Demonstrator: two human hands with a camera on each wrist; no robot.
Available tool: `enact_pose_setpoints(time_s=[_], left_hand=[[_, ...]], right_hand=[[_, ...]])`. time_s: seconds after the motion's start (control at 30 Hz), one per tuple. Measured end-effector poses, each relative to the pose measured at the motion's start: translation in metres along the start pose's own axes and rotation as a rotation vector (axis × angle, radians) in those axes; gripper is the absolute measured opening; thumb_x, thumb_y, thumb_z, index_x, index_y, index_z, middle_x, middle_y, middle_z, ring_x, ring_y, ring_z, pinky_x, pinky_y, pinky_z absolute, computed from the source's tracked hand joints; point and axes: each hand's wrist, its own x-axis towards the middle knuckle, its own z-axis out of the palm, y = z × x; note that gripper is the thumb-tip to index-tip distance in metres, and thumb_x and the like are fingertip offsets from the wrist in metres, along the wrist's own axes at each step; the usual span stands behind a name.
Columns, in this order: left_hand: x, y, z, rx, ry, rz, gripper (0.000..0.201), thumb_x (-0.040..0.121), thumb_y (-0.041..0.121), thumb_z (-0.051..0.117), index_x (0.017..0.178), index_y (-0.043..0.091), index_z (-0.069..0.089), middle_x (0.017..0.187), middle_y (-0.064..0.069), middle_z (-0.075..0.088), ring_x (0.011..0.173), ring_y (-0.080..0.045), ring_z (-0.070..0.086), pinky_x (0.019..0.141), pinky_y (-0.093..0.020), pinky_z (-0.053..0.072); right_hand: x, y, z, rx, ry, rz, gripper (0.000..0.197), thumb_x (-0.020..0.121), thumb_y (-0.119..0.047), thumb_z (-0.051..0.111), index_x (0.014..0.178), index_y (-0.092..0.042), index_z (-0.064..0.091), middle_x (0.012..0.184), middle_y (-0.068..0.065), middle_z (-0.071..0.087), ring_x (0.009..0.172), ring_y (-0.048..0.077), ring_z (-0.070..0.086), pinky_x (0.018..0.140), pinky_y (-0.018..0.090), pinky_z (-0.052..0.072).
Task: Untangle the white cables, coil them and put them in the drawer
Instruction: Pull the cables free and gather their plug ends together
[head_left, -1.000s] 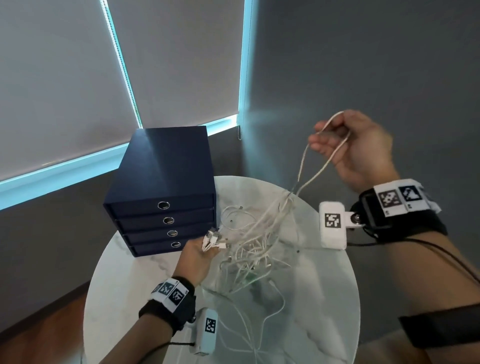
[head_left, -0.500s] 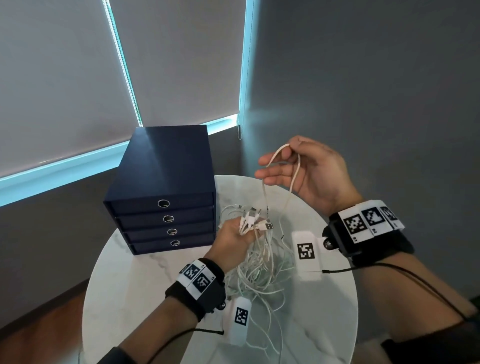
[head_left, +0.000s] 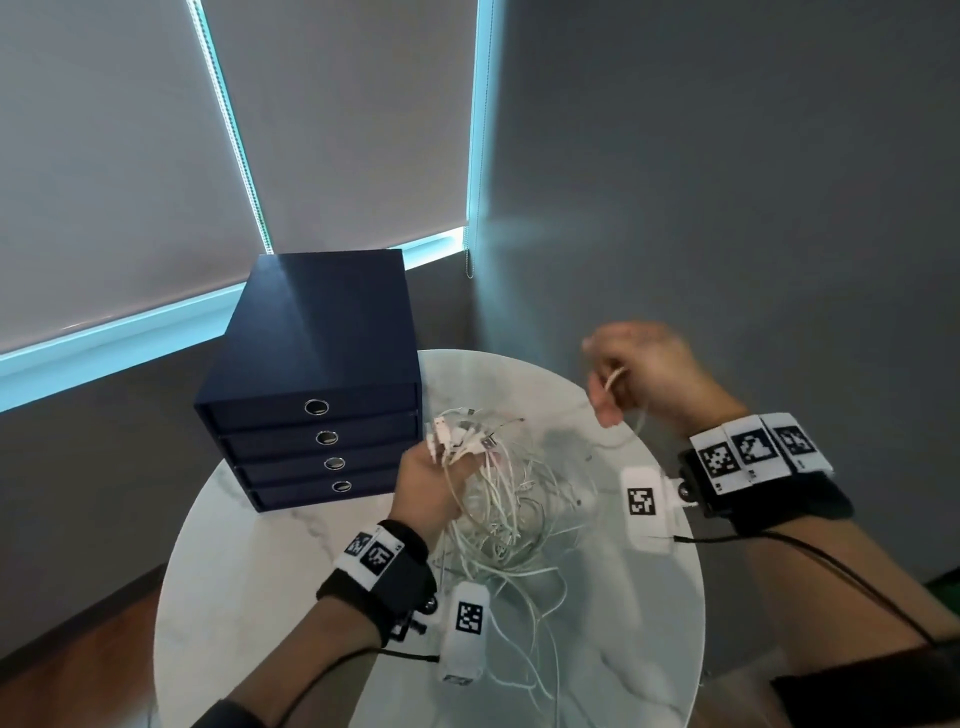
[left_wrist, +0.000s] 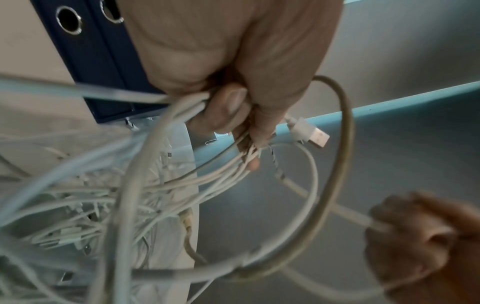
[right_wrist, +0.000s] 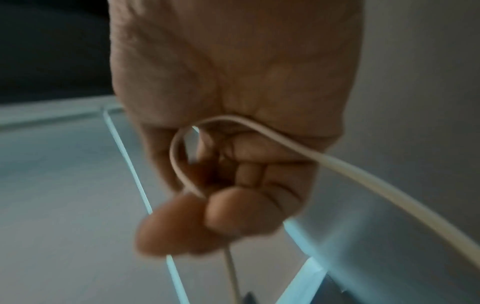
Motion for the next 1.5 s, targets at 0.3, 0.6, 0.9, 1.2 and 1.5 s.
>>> enact_pose_setpoints(time_s=[0.3, 0.6, 0.9, 1.2, 1.5], left_hand=[[0.000, -0.005, -0.001, -0.089, -0.074, -0.113, 0.035, 0.081, 0.006, 0.078, 0.056, 0.021, 0.057, 0.050, 0.003, 0.029, 0.039, -0.010, 0.023, 0.039, -0.017, 0.023], [0.000, -0.002, 0.000, -0.018, -0.023, -0.064, 0.037, 0.090, 0.008, 0.070, 0.057, 0.024, 0.068, 0.047, 0.006, 0.034, 0.039, -0.009, 0.026, 0.040, -0.017, 0.023], [0.010, -0.005, -0.007, -0.049, 0.132, -0.054, 0.022, 0.095, 0.008, 0.062, 0.074, 0.005, 0.059, 0.049, 0.003, 0.040, 0.036, -0.007, 0.027, 0.038, -0.016, 0.023], [0.019, -0.032, -0.037, 0.096, 0.268, -0.148, 0.020, 0.092, 0.004, 0.065, 0.072, 0.009, 0.067, 0.052, 0.006, 0.057, 0.040, -0.006, 0.041, 0.047, -0.025, 0.031], [0.021, -0.056, -0.083, 0.150, 0.405, -0.296, 0.014, 0.089, 0.005, 0.067, 0.091, -0.009, 0.066, 0.078, -0.017, 0.058, 0.040, -0.017, 0.031, 0.041, -0.022, 0.027]], right_hand=[[-0.008, 0.073, 0.032, -0.659, -0.300, 0.234, 0.036, 0.076, -0.044, 0.078, 0.103, -0.030, 0.057, 0.090, 0.004, 0.066, 0.054, 0.009, 0.061, 0.060, 0.030, 0.055], [0.003, 0.086, 0.067, -0.455, 0.028, -0.106, 0.018, 0.085, -0.022, 0.073, 0.069, -0.021, 0.066, 0.059, -0.016, 0.062, 0.056, 0.001, 0.054, 0.058, 0.016, 0.042], [-0.009, 0.097, 0.069, -0.377, -0.224, -0.026, 0.014, 0.084, -0.015, 0.074, 0.074, -0.010, 0.065, 0.055, -0.014, 0.062, 0.051, -0.004, 0.054, 0.055, 0.013, 0.041], [0.016, 0.044, 0.020, 0.099, 0.406, -0.236, 0.025, 0.090, 0.008, 0.059, 0.071, -0.008, 0.054, 0.059, 0.007, 0.066, 0.044, 0.015, 0.061, 0.044, 0.025, 0.050], [0.016, -0.025, -0.039, 0.541, 0.477, -0.403, 0.014, 0.103, -0.011, 0.043, 0.089, -0.014, 0.043, 0.079, 0.014, 0.073, 0.063, 0.031, 0.072, 0.059, 0.036, 0.060]])
